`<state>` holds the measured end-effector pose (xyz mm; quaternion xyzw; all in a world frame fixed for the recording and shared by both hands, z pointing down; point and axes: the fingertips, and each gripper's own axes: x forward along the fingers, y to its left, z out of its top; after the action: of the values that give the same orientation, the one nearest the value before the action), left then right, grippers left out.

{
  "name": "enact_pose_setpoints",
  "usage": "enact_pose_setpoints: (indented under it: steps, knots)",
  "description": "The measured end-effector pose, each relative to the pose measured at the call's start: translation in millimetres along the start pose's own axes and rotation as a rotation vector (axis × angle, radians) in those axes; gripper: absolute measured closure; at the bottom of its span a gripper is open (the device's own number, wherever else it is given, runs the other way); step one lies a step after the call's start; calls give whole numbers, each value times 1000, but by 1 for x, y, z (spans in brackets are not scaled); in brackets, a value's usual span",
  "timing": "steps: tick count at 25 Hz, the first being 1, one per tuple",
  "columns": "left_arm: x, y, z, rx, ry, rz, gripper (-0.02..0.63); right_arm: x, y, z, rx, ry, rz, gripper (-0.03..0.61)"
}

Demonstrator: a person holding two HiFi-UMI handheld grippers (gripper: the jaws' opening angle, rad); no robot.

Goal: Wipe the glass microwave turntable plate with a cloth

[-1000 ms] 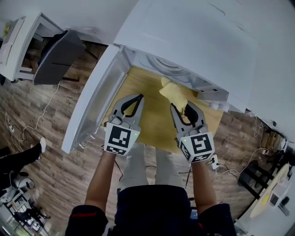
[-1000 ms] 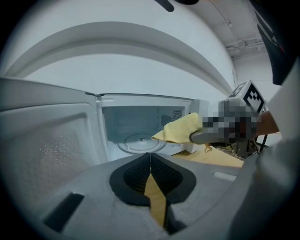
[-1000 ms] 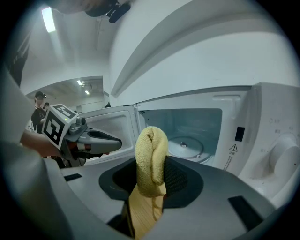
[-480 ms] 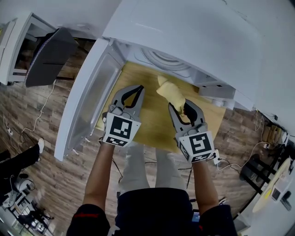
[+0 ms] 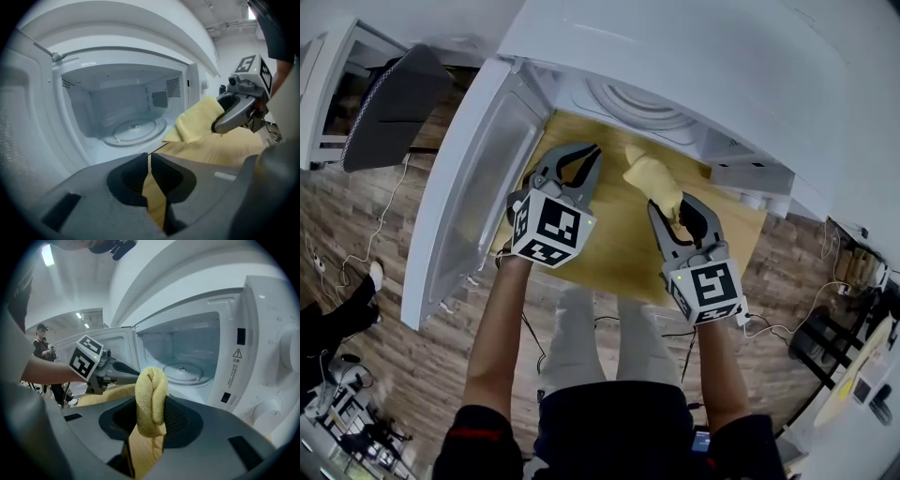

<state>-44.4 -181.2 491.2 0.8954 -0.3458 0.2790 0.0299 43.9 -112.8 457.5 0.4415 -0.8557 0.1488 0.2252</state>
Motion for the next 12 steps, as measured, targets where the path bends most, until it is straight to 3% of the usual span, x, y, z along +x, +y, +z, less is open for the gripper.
enact_pose_setpoints:
  steps: [3, 5, 12]
  knots:
    - [10, 2, 3, 23, 2, -23, 585, 0, -1, -3, 2, 2, 2, 440]
    - [17, -2, 4, 38, 9, -62, 413, -1, -2, -6, 1, 8, 8, 439]
    - [36, -2, -4, 164, 50, -95, 357, 0, -7, -20, 22, 18, -7, 439]
